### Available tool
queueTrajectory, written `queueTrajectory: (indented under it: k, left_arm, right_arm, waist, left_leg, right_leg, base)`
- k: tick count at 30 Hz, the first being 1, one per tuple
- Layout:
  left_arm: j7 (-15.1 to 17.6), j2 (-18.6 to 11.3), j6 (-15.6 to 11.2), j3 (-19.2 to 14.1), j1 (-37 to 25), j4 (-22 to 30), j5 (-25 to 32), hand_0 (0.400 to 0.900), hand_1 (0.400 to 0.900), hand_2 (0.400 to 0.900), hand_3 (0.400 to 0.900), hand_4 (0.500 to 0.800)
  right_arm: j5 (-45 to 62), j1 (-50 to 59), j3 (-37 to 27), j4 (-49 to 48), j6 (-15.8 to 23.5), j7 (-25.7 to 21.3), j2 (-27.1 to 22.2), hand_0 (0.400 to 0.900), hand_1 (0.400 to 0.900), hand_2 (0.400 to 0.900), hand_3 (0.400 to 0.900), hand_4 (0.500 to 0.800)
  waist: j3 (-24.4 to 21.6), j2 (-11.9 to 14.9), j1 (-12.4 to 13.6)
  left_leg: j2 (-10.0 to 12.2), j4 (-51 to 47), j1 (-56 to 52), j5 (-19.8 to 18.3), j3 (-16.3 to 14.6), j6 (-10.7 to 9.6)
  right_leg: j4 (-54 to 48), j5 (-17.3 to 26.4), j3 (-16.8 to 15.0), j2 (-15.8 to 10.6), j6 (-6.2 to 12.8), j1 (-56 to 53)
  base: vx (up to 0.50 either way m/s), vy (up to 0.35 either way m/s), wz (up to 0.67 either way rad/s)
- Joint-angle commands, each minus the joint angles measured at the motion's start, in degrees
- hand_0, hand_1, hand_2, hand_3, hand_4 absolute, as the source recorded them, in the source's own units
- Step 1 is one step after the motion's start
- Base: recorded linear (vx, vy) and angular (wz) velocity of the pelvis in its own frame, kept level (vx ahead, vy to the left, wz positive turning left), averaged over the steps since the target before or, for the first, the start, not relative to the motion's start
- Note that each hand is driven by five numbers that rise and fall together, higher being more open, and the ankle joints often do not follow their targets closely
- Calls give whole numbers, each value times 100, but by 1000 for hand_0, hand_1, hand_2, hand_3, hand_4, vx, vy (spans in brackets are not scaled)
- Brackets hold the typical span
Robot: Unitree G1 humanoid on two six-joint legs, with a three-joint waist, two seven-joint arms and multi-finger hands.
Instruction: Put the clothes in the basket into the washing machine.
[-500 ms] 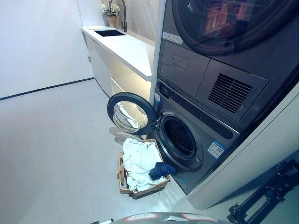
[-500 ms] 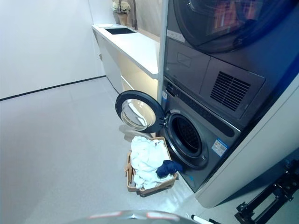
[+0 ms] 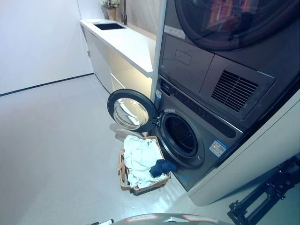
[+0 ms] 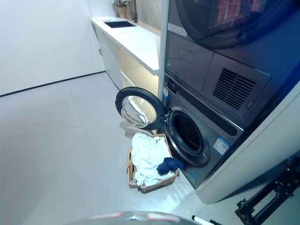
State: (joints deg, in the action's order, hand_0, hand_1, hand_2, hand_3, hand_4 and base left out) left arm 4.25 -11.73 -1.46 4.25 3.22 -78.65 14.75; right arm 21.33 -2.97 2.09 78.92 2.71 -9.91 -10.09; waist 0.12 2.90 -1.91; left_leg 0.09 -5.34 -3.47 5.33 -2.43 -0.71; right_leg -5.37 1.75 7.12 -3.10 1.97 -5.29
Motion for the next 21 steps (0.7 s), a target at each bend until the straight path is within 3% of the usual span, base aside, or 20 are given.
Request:
queueTrajectory:
  k: [1, 5, 10, 12, 15, 17, 21]
  left_arm:
    - [142, 266, -226, 38, -774, -225, 230, 900, 900, 900, 900, 800]
    - [168, 268, -272, 24, -870, -137, 408, 900, 900, 900, 900, 800]
    - [217, 275, -361, 13, -943, 54, 753, 900, 900, 900, 900, 800]
    - [236, 302, -375, 2, -964, 79, 922, 900, 900, 900, 900, 800]
    - [290, 342, -396, -34, -951, 90, 1083, 900, 900, 900, 900, 800]
    - [316, 347, -408, -71, -905, 80, 1142, 900, 900, 900, 900, 800]
    - [371, 399, -433, -112, -783, 36, 1217, 900, 900, 900, 900, 800]
  right_arm:
    - [64, 928, -149, 47, 227, -161, -399, 900, 900, 900, 900, 800]
    - [128, 988, -140, 4, 274, -180, -461, 900, 900, 900, 900, 800]
    - [206, 1011, -141, -135, 319, -207, -573, 900, 900, 900, 900, 800]
    - [276, 1079, -166, -183, 333, -248, -633, 900, 900, 900, 900, 800]
    - [311, 1205, -138, -195, 344, -296, -678, 900, 900, 900, 900, 800]
    - [310, 1298, -91, -209, 359, -310, -696, 900, 900, 900, 900, 800]
    - [253, 1360, 0, -210, 385, -314, -695, 900, 900, 900, 900, 800]
  waist:
    - [793, -376, 51]
    - [1001, -337, 77]
    - [1402, -321, 150]
    - [1526, -337, 132]
    - [1520, -399, 126]
    - [1492, -423, 152]
    - [1394, -515, 247]
  left_leg:
    - [-43, 488, -250, -1095, 136, 10]
    - [-85, 1765, 400, -1248, 168, -143]
    - [-57, 3951, 1519, -393, 460, -220]
    - [-96, 4391, 1990, -263, 485, -223]
    - [-246, 3958, 2295, -460, 463, -205]
    - [-331, 3068, 2292, -478, 411, -219]
    - [-301, 885, 2038, 151, 655, -324]
  right_leg:
    - [438, -684, -127, 163, 135, 23]
    - [624, -819, -152, 190, -11, 132]
    - [819, -930, -136, 298, -279, 54]
    - [890, -959, -93, 298, -326, 108]
    - [1018, -1063, -96, 278, -295, 212]
    - [982, -1135, -124, 298, -228, 181]
    - [746, -1268, -232, 447, -128, -230]
  base:
    - [-48, -167, -6]
    - [-44, -196, 0]
    - [-21, -213, 9]
    - [-26, -112, 14]
    - [77, -17, 3]
    - [186, 49, -13]
    - [314, 127, -26]
